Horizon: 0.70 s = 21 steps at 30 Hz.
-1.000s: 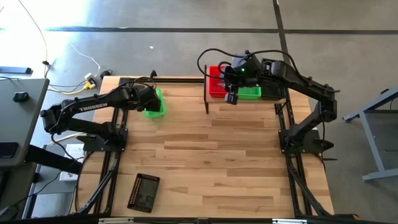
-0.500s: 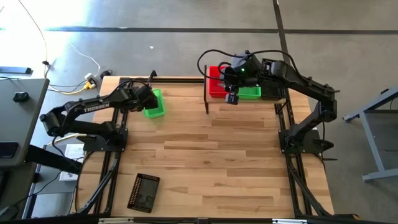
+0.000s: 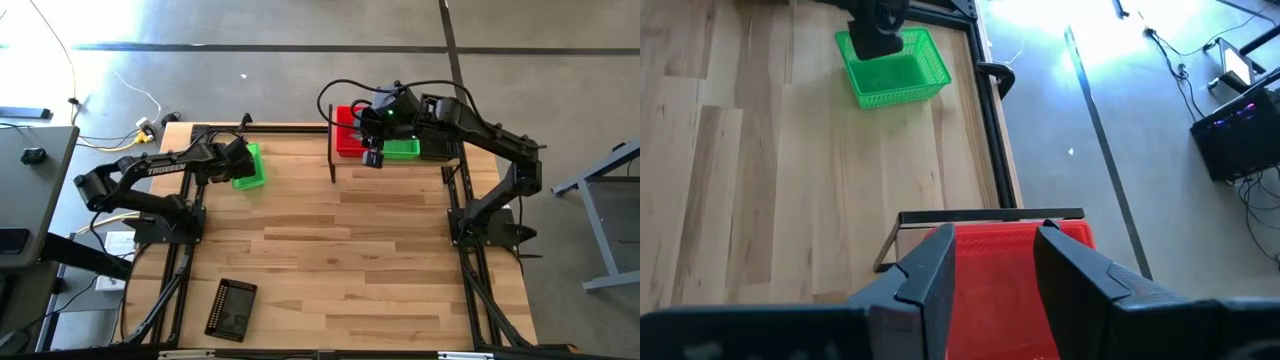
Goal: Stack baskets on shelf by color
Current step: Stack the green bin on top of the green bin
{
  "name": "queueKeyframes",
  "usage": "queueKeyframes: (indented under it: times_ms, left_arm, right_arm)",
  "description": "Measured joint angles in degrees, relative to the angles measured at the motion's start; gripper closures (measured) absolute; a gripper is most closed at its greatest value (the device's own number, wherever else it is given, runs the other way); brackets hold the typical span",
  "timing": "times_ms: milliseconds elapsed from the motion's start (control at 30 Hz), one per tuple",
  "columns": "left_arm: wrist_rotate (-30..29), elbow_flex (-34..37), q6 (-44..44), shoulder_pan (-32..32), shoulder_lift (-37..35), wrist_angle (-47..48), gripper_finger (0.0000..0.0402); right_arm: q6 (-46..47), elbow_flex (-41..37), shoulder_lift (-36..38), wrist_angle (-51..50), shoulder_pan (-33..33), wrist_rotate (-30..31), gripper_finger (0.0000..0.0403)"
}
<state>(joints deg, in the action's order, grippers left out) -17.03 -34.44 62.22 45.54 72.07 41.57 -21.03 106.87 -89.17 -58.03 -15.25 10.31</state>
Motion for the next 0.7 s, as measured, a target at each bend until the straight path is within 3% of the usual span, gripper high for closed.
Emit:
queueKeyframes:
  times_ms: [200, 300, 433, 700]
  left_arm:
    - [3.0, 0.0, -2.1, 0.0, 1.6, -4.4, 0.0363]
    - [4.4, 0.0, -3.3, 0.0, 1.3, -5.9, 0.0395]
    - [6.1, 0.0, -5.3, -0.1, 0.8, -6.2, 0.0391]
    - [7.2, -1.6, -12.1, -2.9, -2.5, -5.6, 0.0398]
  right_arm:
    - [0.7, 0.0, 0.0, 0.0, 0.0, -0.7, 0.0279]
    - [2.1, 0.0, 0.0, 0.0, 0.1, -5.1, 0.0279]
    - [5.9, 0.0, -0.1, 0.0, 1.5, -9.9, 0.0279]
    - [10.1, 0.0, -2.1, 0.7, 6.8, -10.0, 0.0279]
